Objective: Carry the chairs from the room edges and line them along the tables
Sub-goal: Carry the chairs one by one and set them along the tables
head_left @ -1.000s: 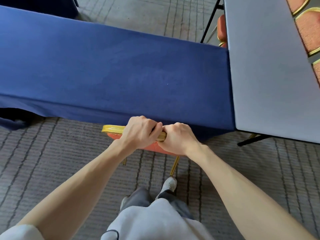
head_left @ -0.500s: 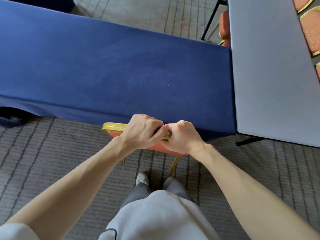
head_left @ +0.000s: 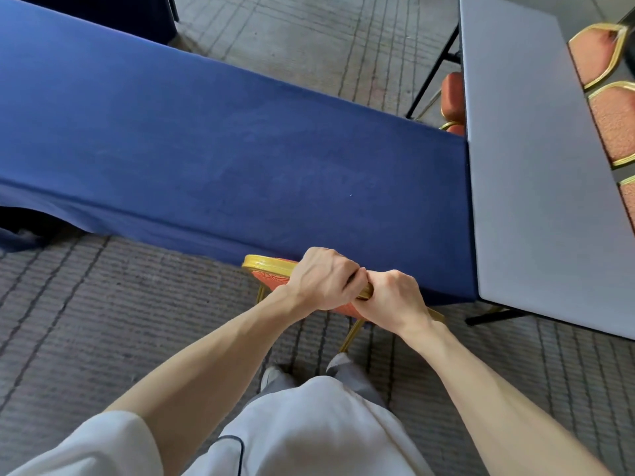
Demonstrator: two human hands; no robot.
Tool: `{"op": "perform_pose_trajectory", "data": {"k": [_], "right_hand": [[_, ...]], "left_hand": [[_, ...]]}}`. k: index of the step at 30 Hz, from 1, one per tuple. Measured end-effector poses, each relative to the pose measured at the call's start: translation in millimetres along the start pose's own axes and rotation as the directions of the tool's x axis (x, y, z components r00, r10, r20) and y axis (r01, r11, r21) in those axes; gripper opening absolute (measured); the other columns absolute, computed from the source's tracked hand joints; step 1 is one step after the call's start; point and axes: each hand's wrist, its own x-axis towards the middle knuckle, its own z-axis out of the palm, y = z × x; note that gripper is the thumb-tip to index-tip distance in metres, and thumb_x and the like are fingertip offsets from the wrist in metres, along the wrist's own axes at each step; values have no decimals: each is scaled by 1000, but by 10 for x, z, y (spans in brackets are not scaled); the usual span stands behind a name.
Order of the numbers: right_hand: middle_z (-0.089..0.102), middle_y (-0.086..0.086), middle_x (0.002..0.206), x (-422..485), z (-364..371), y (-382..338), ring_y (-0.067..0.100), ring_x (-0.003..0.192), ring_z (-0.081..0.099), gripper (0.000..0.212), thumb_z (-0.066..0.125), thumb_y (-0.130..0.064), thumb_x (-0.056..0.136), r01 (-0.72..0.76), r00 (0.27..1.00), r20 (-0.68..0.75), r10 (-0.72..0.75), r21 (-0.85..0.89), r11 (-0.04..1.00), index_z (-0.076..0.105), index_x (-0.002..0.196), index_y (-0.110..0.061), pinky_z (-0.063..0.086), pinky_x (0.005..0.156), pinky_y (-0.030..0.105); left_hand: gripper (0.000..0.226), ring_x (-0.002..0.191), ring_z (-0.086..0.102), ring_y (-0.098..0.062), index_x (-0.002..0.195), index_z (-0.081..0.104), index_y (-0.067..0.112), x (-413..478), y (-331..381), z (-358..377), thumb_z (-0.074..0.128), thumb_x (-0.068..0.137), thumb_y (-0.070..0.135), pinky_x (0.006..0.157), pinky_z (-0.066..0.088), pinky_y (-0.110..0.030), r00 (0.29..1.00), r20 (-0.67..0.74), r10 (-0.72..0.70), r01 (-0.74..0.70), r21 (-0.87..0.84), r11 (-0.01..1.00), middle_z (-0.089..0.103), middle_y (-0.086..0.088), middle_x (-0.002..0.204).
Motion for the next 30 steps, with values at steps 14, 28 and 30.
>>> {"op": "perform_pose_trajectory", "data": {"k": [14,28,30], "right_hand": [[64,-12,75,499,-67,392,15,73,60,23,61,-52,83,3,875,483,22,-52,999,55,76,-31,42,62,28],[70,-12,86,1440,-322,18,9,82,67,28,64,-55,82,91,723,625,-296,339,936,67,85,-28,58,79,39],[69,-12,84,1577,-292,-256,8,80,66,28,63,-53,87,165,730,571,-376,387,907,66,84,-26,58,77,39]], "left_hand": [[45,41,35,-20,50,42,16,275,-246,459,39,92,33,43,25,-28,992,117,-38,36,19,999,42,4,46],[22,75,64,-11,75,64,28,341,-283,-415,49,88,38,68,54,-34,697,175,-696,717,-200,668,69,13,77],[20,77,64,-8,81,64,30,169,-311,-653,48,89,39,72,54,-36,647,111,-754,757,-206,620,69,14,78]]}}
